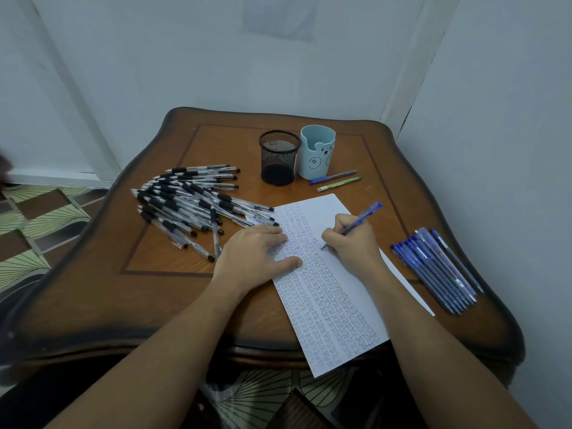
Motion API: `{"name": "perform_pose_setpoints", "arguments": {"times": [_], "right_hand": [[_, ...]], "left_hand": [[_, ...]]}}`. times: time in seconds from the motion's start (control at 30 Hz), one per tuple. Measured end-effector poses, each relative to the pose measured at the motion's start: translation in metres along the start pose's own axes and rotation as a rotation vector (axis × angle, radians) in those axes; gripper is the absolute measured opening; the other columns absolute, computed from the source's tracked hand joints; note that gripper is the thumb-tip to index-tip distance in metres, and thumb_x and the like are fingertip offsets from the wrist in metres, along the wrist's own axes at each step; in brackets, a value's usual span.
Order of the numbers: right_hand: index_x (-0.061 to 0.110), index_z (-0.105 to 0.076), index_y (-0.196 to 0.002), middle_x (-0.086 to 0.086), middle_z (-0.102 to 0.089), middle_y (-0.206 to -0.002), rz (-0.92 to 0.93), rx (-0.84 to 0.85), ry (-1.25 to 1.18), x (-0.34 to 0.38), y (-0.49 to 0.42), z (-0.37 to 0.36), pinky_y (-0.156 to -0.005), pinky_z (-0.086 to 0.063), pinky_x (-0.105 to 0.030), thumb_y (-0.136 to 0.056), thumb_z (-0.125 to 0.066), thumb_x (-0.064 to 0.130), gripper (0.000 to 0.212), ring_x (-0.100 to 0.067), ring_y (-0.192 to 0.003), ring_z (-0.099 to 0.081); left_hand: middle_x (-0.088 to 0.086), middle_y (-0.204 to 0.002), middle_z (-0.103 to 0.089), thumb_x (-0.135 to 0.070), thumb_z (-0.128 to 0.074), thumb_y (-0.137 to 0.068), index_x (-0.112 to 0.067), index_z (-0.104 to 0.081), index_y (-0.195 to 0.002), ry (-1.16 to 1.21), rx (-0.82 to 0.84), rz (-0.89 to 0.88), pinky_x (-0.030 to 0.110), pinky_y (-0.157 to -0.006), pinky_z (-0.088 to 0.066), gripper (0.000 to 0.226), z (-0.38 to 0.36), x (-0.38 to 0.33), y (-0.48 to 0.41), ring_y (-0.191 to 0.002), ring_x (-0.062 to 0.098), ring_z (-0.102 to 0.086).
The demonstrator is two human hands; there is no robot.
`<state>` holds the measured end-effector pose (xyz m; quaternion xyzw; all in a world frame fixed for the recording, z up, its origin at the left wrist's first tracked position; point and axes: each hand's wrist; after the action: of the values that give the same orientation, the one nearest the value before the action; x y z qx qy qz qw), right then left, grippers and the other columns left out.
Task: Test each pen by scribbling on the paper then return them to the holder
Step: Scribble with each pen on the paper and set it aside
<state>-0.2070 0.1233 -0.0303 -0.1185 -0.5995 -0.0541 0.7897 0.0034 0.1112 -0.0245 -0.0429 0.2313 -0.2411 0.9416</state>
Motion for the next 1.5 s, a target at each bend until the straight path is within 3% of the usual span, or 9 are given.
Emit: {"name": "perform_pose_setpoints", "arguments": {"times": [0.17, 0.37, 0.57, 0.83, 1.0, 1.1, 1.27, 1.37, 1.5], "right_hand": [[0.017, -0.035, -0.054, -0.011, -0.029, -0.062, -0.010, 0.014, 0.002, -0.001, -0.001, 0.002, -0.060, -0.036, -0.036, -0.078, -0.064, -0.005, 0.043, -0.018, -0.056, -0.037], [0.008, -0.035, -0.056, -0.012, -0.029, -0.060, 0.005, 0.002, 0.005, 0.001, 0.000, 0.001, -0.055, -0.036, -0.033, -0.079, -0.063, -0.007, 0.039, -0.016, -0.053, -0.038], [0.025, -0.033, -0.049, -0.003, -0.026, -0.058, -0.005, 0.032, -0.021, 0.002, 0.001, 0.000, -0.061, -0.033, -0.037, -0.073, -0.063, 0.004, 0.044, -0.015, -0.054, -0.032], [0.013, -0.034, -0.057, -0.010, -0.028, -0.062, 0.012, -0.036, -0.031, -0.002, -0.001, 0.003, -0.055, -0.040, -0.030, -0.081, -0.063, -0.007, 0.043, -0.013, -0.052, -0.037], [0.019, -0.032, -0.052, -0.009, -0.027, -0.060, 0.019, -0.016, 0.014, 0.000, 0.000, 0.002, -0.052, -0.033, -0.028, -0.080, -0.062, -0.006, 0.048, -0.016, -0.054, -0.034], [0.018, -0.031, -0.053, -0.007, -0.026, -0.060, 0.002, -0.016, -0.030, -0.003, -0.002, 0.004, -0.053, -0.037, -0.027, -0.080, -0.061, -0.008, 0.048, -0.015, -0.054, -0.033], [0.018, -0.034, -0.054, -0.006, -0.031, -0.057, -0.008, -0.037, -0.011, -0.004, -0.004, 0.002, -0.053, -0.036, -0.028, -0.081, -0.061, -0.006, 0.046, -0.016, -0.053, -0.037], [0.014, -0.038, -0.056, 0.004, -0.045, -0.047, -0.068, -0.111, -0.134, -0.005, -0.010, 0.006, -0.049, -0.041, -0.025, -0.087, -0.056, -0.008, 0.042, -0.008, -0.045, -0.047], [0.014, -0.046, -0.059, 0.001, -0.049, -0.047, -0.175, -0.141, -0.296, 0.001, -0.014, 0.010, -0.049, -0.036, -0.027, -0.102, -0.050, 0.015, 0.044, -0.013, -0.048, -0.043]], "left_hand": [[-0.010, -0.141, -0.053, -0.070, -0.061, -0.077, -0.025, -0.062, -0.129, -0.001, 0.001, -0.005, 0.030, -0.108, -0.032, 0.069, 0.000, -0.001, 0.000, -0.133, 0.004, -0.041], [-0.012, -0.141, -0.052, -0.071, -0.060, -0.076, -0.027, -0.062, -0.129, -0.005, 0.002, 0.007, 0.030, -0.108, -0.031, 0.069, -0.002, 0.001, 0.000, -0.133, 0.003, -0.040], [-0.011, -0.140, -0.053, -0.076, -0.058, -0.074, -0.027, -0.063, -0.128, 0.004, 0.006, 0.007, 0.032, -0.108, -0.032, 0.073, -0.002, 0.002, -0.001, -0.133, 0.004, -0.041], [-0.012, -0.141, -0.052, -0.072, -0.061, -0.076, -0.028, -0.062, -0.129, -0.001, 0.004, 0.006, 0.033, -0.109, -0.032, 0.069, -0.001, 0.001, -0.001, -0.133, 0.004, -0.040], [-0.010, -0.140, -0.053, -0.070, -0.061, -0.077, -0.026, -0.063, -0.128, -0.012, -0.010, -0.017, 0.028, -0.107, -0.031, 0.068, 0.000, 0.000, 0.000, -0.132, 0.004, -0.042], [-0.010, -0.140, -0.054, -0.073, -0.060, -0.076, -0.026, -0.062, -0.128, -0.010, -0.003, -0.015, 0.027, -0.107, -0.031, 0.071, -0.001, 0.001, 0.000, -0.132, 0.003, -0.042], [-0.010, -0.140, -0.053, -0.069, -0.061, -0.077, -0.025, -0.062, -0.129, -0.024, -0.004, -0.017, 0.027, -0.107, -0.031, 0.068, 0.000, 0.001, 0.000, -0.132, 0.003, -0.042], [-0.011, -0.140, -0.053, -0.071, -0.061, -0.077, -0.026, -0.062, -0.129, -0.024, -0.002, -0.011, 0.028, -0.108, -0.031, 0.069, -0.001, 0.001, 0.000, -0.132, 0.003, -0.041], [-0.010, -0.139, -0.054, -0.078, -0.053, -0.072, -0.026, -0.063, -0.128, -0.023, 0.015, -0.006, 0.028, -0.107, -0.032, 0.077, 0.000, 0.002, 0.000, -0.132, 0.003, -0.042]]}}
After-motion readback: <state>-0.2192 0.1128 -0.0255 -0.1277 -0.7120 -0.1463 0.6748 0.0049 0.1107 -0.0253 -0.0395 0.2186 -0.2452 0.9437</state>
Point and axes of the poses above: each hand's wrist, its own y-axis away from the middle knuckle, its own z-axis out of the back of the hand, x = y × z
